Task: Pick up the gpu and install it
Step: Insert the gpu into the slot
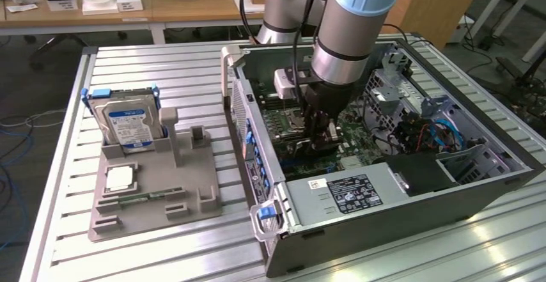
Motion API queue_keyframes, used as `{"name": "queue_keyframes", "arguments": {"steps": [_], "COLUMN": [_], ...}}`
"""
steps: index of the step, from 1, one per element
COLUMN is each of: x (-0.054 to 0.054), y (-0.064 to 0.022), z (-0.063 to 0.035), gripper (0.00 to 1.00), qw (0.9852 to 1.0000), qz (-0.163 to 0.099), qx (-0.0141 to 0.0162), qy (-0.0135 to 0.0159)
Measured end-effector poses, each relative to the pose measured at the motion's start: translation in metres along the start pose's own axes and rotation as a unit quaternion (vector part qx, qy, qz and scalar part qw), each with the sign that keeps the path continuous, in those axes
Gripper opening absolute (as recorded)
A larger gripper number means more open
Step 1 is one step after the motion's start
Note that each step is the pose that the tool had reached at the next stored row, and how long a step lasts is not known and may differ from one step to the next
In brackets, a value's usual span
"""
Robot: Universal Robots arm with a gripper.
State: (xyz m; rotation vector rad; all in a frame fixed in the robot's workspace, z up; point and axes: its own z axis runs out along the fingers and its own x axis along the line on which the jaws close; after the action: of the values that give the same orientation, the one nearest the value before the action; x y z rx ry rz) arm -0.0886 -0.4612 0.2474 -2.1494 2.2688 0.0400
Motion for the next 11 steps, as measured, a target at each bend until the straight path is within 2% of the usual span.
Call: {"name": "queue_keyframes", "arguments": {"steps": [11], "x": [0.0], "y": [0.0], "z": [0.0], "gripper": [0.4], "qw": [1.0], "qz": [0.0], "qx": [0.0], "qy": [0.0]}}
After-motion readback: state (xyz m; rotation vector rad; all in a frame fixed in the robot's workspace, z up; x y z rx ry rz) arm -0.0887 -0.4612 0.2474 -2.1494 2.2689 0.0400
